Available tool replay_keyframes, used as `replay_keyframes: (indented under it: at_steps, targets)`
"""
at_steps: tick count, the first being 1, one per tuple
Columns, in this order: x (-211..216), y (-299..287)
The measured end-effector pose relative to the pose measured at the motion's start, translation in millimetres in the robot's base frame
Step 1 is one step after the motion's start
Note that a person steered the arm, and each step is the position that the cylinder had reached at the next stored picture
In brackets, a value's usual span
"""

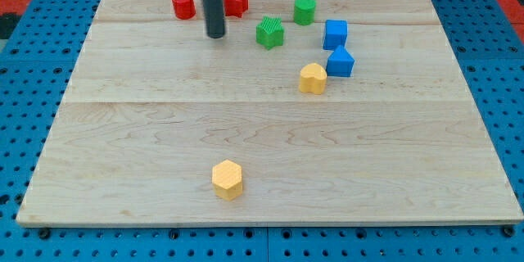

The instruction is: Slide the red circle into the red star

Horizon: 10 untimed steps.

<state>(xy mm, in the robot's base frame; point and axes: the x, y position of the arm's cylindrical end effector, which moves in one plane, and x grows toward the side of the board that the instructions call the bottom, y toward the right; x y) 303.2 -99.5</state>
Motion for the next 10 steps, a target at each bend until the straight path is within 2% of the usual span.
replay_keyframes:
  at_steps: [1,2,3,4,6,8,10]
  targets:
    - [0.0,-57.7]
    - [-17.3,-119.2]
    - [-56.4,-130.8]
    - [-82.4,-125.0]
    - [-84.2,-44.7]
    - [-82.2,8.0]
    - [-79.9,-27.7]
